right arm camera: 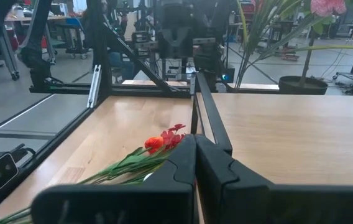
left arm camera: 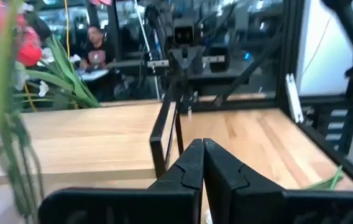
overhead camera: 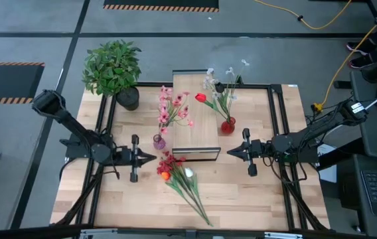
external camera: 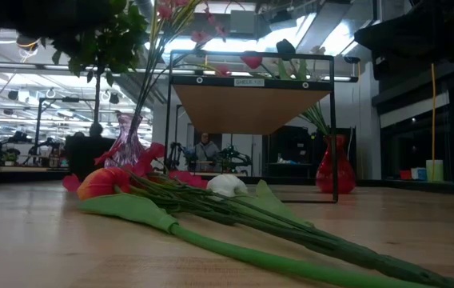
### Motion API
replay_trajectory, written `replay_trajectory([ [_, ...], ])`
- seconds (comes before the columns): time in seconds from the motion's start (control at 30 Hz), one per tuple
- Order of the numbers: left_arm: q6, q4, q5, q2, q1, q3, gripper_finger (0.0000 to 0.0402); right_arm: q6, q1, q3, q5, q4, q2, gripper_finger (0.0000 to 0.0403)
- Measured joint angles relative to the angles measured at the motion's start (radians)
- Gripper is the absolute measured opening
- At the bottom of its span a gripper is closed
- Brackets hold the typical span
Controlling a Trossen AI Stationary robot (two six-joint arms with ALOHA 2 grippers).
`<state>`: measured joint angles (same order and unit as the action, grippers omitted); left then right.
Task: Pick and place flowers into a vace then onto a shelf
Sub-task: Put the orange tulip into the violet vase
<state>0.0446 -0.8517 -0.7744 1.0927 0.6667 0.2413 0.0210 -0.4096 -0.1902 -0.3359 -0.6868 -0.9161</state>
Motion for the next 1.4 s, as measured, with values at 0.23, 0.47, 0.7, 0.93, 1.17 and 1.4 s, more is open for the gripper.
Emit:
replay_trajectory([
  [0.23,-0.29,0.591,-0.028,0.064,-0.001,0.278,0.0002,-0.027,0.0,0.0,0.0,-0.004,0.0,0.0007],
  [0.47,-0.486,0.899,0.027,0.259,-0.001,0.521,0.0002,-0.091,0.0,0.0,0.0,-0.019,0.0,0.0007],
  [0.7,-0.502,1.001,0.078,0.478,-0.002,0.744,0.0002,-0.109,0.0,0.0,0.0,-0.042,0.0,0.0007],
  [0.93,-0.642,1.282,0.274,0.691,-0.047,1.003,0.0003,-0.081,0.0,0.0,0.0,-0.04,0.0,0.0007],
  [1.17,-0.616,1.568,0.419,0.878,-0.102,1.265,0.0004,-0.074,0.0,0.0,0.065,-0.001,0.0,0.0007],
  [1.4,-0.477,1.64,0.438,0.94,-0.142,1.434,0.0004,-0.054,0.0,0.0,0.077,0.03,0.0,0.0007],
])
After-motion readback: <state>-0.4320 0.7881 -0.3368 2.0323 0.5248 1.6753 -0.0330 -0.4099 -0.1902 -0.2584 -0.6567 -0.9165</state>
